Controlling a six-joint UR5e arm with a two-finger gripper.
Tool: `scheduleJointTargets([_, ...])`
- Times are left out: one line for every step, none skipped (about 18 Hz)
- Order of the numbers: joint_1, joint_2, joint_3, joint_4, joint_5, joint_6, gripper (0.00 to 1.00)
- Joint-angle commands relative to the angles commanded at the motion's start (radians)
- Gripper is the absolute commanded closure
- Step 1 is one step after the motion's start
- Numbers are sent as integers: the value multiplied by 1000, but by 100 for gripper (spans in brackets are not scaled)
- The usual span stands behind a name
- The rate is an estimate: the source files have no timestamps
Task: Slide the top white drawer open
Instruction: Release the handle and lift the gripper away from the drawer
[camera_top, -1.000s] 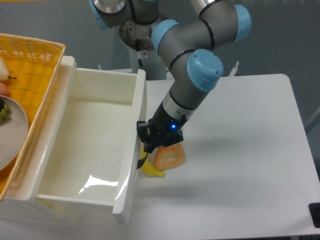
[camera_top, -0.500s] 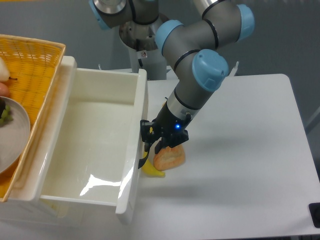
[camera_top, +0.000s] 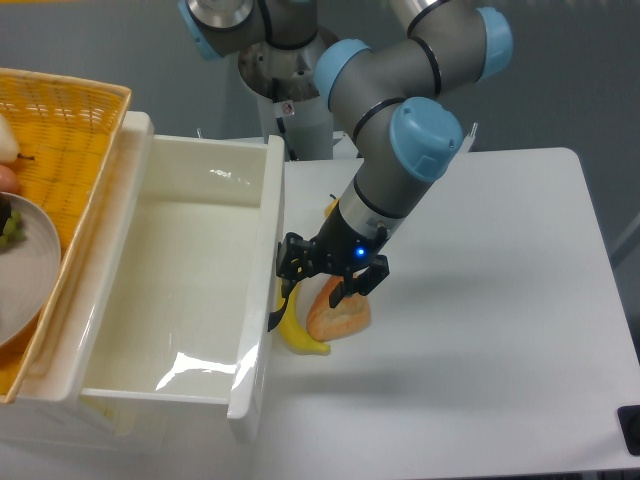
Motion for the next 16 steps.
scheduleJointTargets([6, 0, 0, 2, 0, 2, 24])
scheduleJointTargets([12, 0, 0, 2, 0, 6, 21])
scheduleJointTargets([23, 0, 0, 2, 2, 24, 16])
scheduleJointTargets([37, 2, 0, 2, 2, 44, 11])
scheduleJointTargets([49, 2, 0, 2, 3, 57, 6])
scheduleJointTargets([64, 2, 6, 2, 3, 60, 3])
scheduleJointTargets([78, 2, 12, 2, 3, 63, 1])
scheduleJointTargets([94, 2, 17, 3, 3, 64, 0])
scheduleJointTargets([106, 0, 21, 6, 6, 66, 0])
scheduleJointTargets([117, 0, 21, 12, 9, 71, 0])
scheduleJointTargets([124, 0, 21, 17, 11, 86, 0])
scheduleJointTargets([130, -5, 21, 20, 24, 97, 0])
scheduleJointTargets([130, -11, 23, 21, 66, 110, 0])
scheduleJointTargets([132, -18, 26, 20, 122, 132, 0])
scheduleJointTargets([132, -31, 29, 18, 170, 152, 0])
scheduleJointTargets([132, -44, 31, 32, 199, 169, 0])
